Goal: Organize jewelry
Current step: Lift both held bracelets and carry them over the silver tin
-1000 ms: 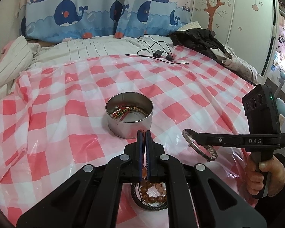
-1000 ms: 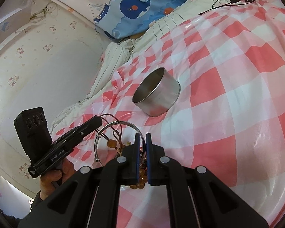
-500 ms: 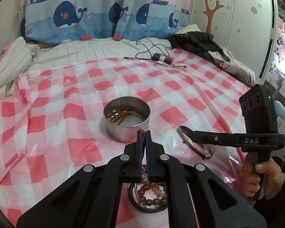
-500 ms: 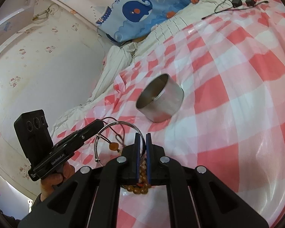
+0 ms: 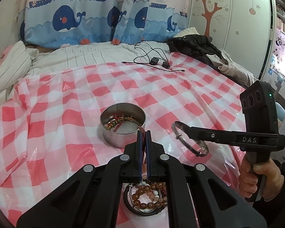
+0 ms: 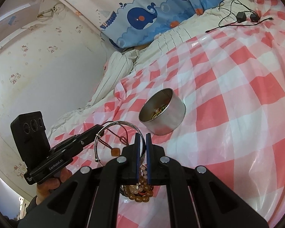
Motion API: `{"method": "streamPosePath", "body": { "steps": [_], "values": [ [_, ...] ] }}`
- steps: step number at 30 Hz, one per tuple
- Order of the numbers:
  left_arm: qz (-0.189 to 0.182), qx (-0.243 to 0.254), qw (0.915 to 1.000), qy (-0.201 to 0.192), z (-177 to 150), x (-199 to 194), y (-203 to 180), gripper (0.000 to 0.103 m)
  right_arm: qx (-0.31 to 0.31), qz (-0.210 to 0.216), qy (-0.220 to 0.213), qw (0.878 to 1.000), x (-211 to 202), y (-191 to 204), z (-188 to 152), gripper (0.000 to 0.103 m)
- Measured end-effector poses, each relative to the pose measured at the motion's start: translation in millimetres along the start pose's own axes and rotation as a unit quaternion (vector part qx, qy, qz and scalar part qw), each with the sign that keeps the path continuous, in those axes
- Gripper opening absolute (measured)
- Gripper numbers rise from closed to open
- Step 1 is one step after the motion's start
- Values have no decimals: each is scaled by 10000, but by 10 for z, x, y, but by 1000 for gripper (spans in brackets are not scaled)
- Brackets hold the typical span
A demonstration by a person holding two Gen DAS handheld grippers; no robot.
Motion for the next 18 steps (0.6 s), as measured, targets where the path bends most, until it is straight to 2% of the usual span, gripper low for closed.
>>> {"method": "streamPosePath", "body": {
  "steps": [18],
  "values": [
    [80, 128, 9999, 37, -27, 29, -61, 3, -21, -107, 92, 9999, 86, -34, -23, 6]
  ]
}}
Point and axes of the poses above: each gripper's, at about its wrist camera, not at the fingertips, and x roughly the way its jaws point, y to its left, z to its top, the point moved 2 cm from there along x, roughly the way its jaws point, and after that the axes turned 5 degrees about -z, right-handed, at the moved point
